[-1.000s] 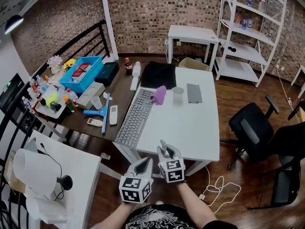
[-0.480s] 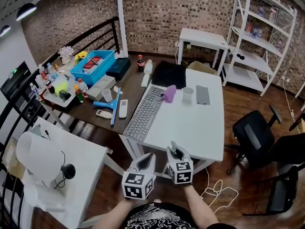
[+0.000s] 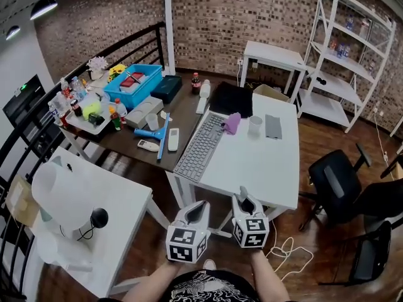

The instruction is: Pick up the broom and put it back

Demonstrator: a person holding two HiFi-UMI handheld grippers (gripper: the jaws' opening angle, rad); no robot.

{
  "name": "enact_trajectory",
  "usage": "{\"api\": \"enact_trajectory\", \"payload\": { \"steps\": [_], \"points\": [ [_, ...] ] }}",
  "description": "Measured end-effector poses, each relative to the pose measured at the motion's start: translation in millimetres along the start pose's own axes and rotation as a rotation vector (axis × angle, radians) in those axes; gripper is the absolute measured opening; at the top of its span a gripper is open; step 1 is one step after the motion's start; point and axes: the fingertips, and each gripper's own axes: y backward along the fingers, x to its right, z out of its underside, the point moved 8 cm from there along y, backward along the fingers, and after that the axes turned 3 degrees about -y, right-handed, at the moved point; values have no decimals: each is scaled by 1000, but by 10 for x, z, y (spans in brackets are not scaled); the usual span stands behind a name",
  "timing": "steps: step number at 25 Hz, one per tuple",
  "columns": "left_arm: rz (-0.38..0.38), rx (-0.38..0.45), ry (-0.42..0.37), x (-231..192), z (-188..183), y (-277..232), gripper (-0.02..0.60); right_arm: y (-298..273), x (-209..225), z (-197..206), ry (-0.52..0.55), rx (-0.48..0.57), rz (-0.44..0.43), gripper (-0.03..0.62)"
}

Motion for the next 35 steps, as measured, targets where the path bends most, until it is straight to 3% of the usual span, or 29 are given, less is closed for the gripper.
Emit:
{"api": "enact_trajectory", "payload": {
  "steps": [15, 23, 35],
  "points": [
    [-45, 110, -9, -46, -163, 685, 15, 948, -486, -551, 18, 140, -8, 91],
    [-34, 153, -10, 80, -166, 959, 15, 1297, -726, -564, 48, 160, -6, 91],
    [-16, 131, 1, 162, -46, 1058, 15, 1473, -777, -450, 37, 160, 15, 91]
  ]
}}
